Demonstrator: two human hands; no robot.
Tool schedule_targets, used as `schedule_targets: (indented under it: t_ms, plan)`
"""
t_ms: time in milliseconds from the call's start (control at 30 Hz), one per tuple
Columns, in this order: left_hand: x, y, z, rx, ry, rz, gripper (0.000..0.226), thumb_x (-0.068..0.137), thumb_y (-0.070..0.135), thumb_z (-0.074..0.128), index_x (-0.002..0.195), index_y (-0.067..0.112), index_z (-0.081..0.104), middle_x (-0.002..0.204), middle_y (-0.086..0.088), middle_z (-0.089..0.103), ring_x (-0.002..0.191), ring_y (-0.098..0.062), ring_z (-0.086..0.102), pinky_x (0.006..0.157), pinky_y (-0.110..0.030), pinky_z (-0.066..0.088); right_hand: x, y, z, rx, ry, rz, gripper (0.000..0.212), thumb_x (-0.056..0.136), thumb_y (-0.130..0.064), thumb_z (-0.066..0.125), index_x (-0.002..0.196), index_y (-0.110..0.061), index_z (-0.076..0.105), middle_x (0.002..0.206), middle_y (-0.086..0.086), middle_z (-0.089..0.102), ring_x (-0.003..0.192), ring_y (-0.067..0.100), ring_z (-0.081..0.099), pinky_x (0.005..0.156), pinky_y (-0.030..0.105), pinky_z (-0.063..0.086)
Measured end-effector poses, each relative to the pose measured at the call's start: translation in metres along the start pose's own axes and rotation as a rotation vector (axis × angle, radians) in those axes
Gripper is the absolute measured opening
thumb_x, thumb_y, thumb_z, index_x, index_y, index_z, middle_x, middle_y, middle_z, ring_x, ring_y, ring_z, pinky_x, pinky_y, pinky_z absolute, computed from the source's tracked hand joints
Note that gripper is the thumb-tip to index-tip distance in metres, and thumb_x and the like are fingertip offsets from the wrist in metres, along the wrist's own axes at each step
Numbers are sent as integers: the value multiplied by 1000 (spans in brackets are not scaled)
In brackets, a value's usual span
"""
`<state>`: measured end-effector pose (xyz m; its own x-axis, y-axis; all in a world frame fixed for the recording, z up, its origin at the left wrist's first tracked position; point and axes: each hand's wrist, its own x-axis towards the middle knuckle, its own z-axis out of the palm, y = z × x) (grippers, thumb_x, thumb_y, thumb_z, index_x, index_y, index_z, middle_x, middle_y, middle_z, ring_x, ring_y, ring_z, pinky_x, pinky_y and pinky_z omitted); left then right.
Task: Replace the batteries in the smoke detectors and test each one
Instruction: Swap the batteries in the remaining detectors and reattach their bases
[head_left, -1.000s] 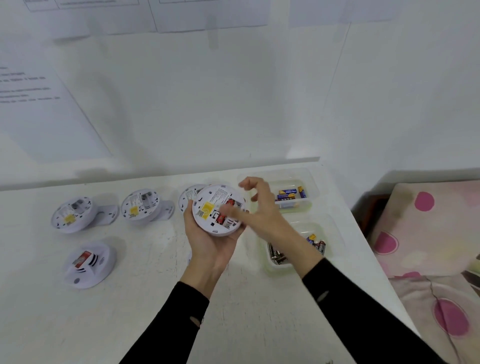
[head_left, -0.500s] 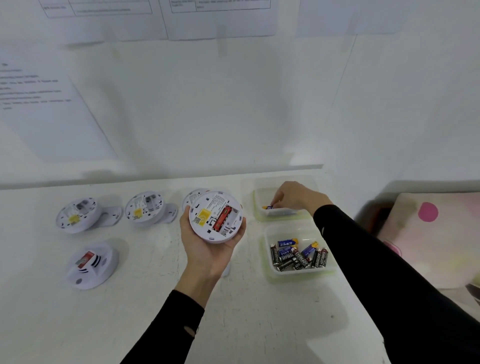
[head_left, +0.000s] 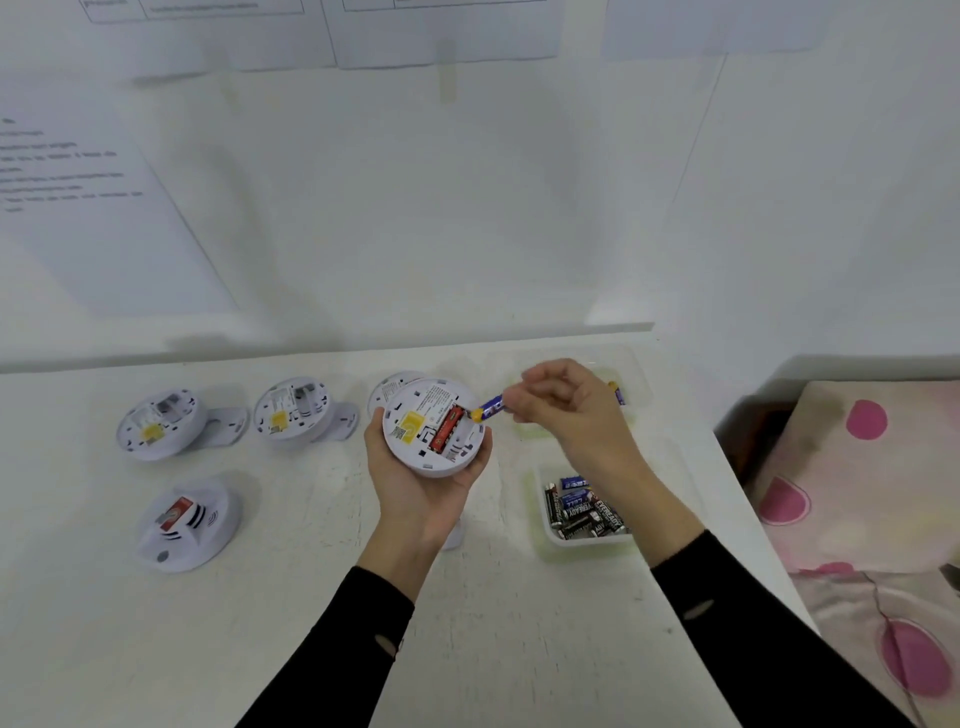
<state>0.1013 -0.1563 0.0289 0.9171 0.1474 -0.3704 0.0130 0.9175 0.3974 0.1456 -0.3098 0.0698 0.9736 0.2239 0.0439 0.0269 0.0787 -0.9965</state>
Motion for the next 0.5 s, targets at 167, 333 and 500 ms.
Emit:
schedule_targets:
  t_ms: [167,333,500]
  plan:
    - [-1,-7,2,55,-28,-9,60,94,58,43,130,14,60,115,-16,68,101,-32,63,84,-44,55,-18,8,17,-100,77,-70,8,78,-13,78,83,-8,73,76,1,73,70,10,67,70,23,55]
    - [-3,-8,3,98,-57,-5,58,95,57,40,133,16,58,115,-15,69,102,-32,64,84,-44,56,-17,13,21,-204,86,-144,5,85,-17,73,90,-17,74,84,-7,73,80,5,67,72,16,52]
    - [-3,-6,2,68,-54,1,56,94,56,44,130,18,60,122,-15,65,112,-35,58,81,-46,56,-11,7,21,-24,178,-77,12,98,-20,55,102,-21,65,96,0,68,87,17,71,78,24,56]
